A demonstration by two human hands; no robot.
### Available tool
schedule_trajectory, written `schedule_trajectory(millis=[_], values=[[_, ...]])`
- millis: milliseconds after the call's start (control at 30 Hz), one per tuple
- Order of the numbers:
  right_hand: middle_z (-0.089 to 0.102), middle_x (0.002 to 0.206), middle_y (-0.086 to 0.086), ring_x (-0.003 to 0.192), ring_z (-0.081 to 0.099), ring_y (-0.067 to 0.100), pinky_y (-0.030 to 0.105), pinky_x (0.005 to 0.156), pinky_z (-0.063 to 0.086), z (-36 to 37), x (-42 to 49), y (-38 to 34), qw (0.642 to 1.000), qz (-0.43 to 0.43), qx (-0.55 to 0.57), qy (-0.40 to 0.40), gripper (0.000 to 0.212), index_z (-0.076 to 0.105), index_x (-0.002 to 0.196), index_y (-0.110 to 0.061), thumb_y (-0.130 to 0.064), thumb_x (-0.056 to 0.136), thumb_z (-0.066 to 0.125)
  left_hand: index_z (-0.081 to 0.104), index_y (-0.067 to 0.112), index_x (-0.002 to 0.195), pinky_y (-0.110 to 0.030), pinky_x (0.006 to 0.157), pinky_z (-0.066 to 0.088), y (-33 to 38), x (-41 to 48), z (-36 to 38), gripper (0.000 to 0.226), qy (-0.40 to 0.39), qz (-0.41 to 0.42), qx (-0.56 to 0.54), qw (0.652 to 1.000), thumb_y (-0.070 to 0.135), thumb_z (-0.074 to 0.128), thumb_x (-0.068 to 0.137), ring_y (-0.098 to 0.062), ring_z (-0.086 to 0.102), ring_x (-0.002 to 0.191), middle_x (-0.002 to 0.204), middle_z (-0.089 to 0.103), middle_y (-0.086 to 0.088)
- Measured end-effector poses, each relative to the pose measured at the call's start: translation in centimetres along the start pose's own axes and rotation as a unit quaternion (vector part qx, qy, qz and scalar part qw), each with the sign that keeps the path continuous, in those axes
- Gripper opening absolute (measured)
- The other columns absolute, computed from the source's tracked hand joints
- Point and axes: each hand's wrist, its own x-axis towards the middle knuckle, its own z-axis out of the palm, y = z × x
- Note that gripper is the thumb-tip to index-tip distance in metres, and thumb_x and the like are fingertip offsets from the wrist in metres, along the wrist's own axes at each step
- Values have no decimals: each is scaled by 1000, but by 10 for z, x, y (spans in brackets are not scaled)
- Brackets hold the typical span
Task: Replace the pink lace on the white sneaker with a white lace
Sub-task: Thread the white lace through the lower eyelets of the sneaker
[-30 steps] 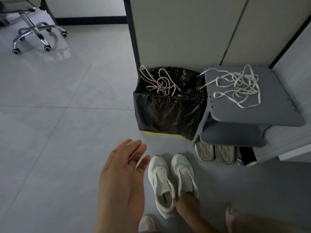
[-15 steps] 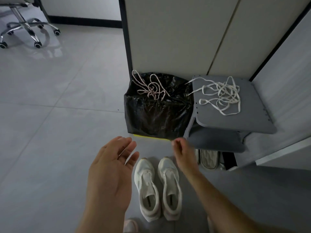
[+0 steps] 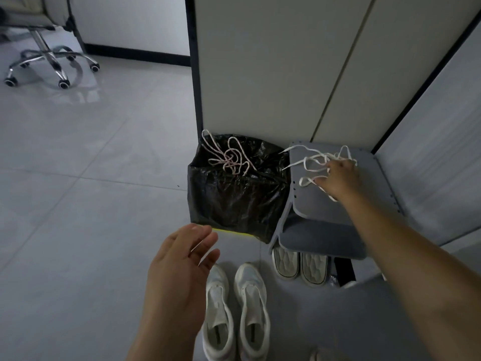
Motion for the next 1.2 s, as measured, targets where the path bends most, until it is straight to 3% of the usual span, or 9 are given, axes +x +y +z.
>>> schedule_trajectory(millis=[100,233,333,533,667,767,900,1033,1200], values=[[40,141,17,128,40,35,44,103,37,0,4,7,997,52,61,3,82,33,141,-13,-43,75,71,59,7,85,-30,69,47,0,1,0,7,-7,1,3,1000,6,53,87,-18,62,79,81,65,-7],[60,115,24,103,57,39,38,81,45,-5,4,21,993,108,52,16,29,58,112,0,-17,89,56,60,7,86,-30,67,46,1,1,-1,7,-14,1,4,1000,7,53,87,-18,61,77,82,65,-7],[64,104,26,90,59,37,33,70,40,-24,1,33,985,125,97,66,22,65,95,1,-10,93,45,60,7,88,-30,68,46,1,1,-2,8,-21,0,6,1000,7,52,88,-18,61,75,80,66,-7],[65,103,26,95,61,40,39,81,46,-94,22,63,946,72,226,221,31,65,104,4,-21,92,51,60,6,92,-31,68,46,-2,1,1,10,-37,-1,16,999,6,51,88,-19,62,76,78,68,-6],[64,87,17,61,55,11,27,61,43,-140,34,58,921,27,299,249,29,68,100,-2,-23,90,52,59,6,94,-31,71,45,-6,1,6,11,-52,-3,19,998,6,48,90,-20,61,80,84,66,-8],[63,76,13,44,53,2,18,42,40,-183,37,37,882,19,379,279,21,61,81,-13,-19,91,43,59,6,93,-30,72,44,-9,0,11,11,-64,-7,25,998,7,48,90,-20,61,82,84,65,-8],[51,55,-11,39,43,-2,17,44,36,-235,9,1,842,-17,460,280,20,59,72,-20,-25,88,49,58,7,90,-29,68,43,-13,0,19,10,-73,-18,25,997,7,48,90,-18,59,75,81,64,-8],[40,38,-13,38,31,3,15,39,26,-235,-51,-28,797,-73,569,187,22,59,69,-21,-24,91,56,58,5,90,-30,69,44,-18,-10,35,8,-96,-15,31,995,3,51,88,-19,57,72,80,62,-11],[44,42,-16,42,37,-2,13,45,31,-185,-146,-45,831,-72,543,99,15,67,79,-21,-20,90,57,50,13,117,-26,65,50,-45,-35,69,34,-222,111,208,946,3,59,86,-14,60,77,103,60,-3]])
